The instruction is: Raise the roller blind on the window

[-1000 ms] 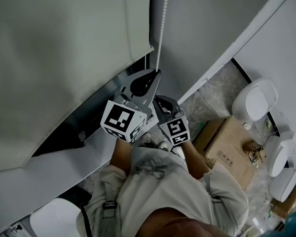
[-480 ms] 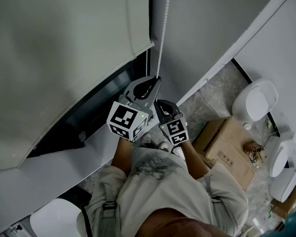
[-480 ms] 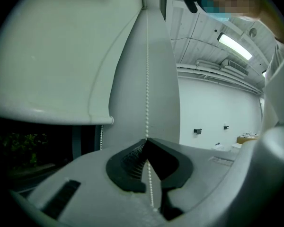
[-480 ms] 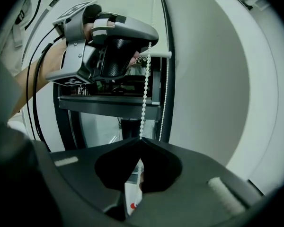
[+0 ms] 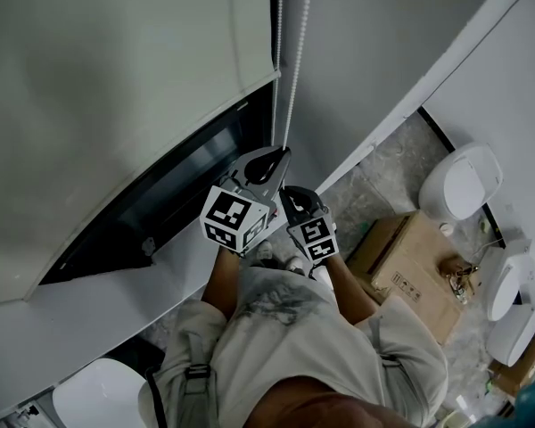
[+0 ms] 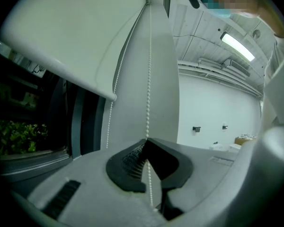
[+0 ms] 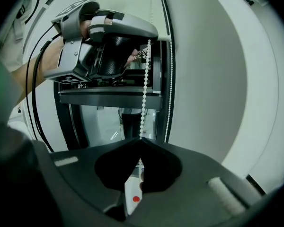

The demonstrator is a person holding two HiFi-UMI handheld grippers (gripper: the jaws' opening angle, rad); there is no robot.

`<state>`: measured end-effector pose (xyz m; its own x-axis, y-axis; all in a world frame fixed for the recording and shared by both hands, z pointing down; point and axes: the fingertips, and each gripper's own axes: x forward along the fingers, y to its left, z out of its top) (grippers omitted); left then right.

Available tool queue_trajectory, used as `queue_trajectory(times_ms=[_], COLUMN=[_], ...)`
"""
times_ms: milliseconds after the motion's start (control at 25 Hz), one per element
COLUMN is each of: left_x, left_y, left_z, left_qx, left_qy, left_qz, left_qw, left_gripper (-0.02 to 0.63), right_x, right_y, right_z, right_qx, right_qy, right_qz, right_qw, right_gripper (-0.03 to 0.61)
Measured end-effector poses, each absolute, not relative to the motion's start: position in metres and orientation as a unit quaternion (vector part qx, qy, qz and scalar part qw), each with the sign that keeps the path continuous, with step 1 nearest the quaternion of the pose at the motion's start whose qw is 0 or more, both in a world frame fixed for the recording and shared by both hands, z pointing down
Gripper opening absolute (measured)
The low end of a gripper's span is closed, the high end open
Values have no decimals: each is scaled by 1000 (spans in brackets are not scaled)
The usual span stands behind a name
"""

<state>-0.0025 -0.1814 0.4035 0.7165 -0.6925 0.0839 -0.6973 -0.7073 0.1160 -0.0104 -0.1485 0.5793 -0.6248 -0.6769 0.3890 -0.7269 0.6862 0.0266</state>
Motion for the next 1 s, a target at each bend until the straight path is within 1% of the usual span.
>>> queue_trajectory(times_ms=[240, 480, 600, 680, 1000], left_x=[0, -3, -3, -3, -4], left_y=[-175, -175, -175, -174, -175], left_z=[417, 414, 414, 414, 413], left_qx=[924, 923, 923, 922, 922], left_qy=[-373, -376, -378, -378, -381], left_qz=[19, 18, 17, 15, 14], left_qw=[78, 76, 76, 75, 74], left_gripper=[11, 11, 11, 11, 11], right_x=[-7, -7, -7, -4, 9], right_y=[-143, -139, -136, -135, -142], right_z=[593, 575, 552, 532, 428], right_qx=[390, 383, 376, 376, 392], right_qy=[-897, -905, -913, -916, -917], right_qz=[74, 69, 59, 45, -12], right_qw=[195, 171, 148, 134, 67], right_gripper=[12, 20, 45, 51, 54])
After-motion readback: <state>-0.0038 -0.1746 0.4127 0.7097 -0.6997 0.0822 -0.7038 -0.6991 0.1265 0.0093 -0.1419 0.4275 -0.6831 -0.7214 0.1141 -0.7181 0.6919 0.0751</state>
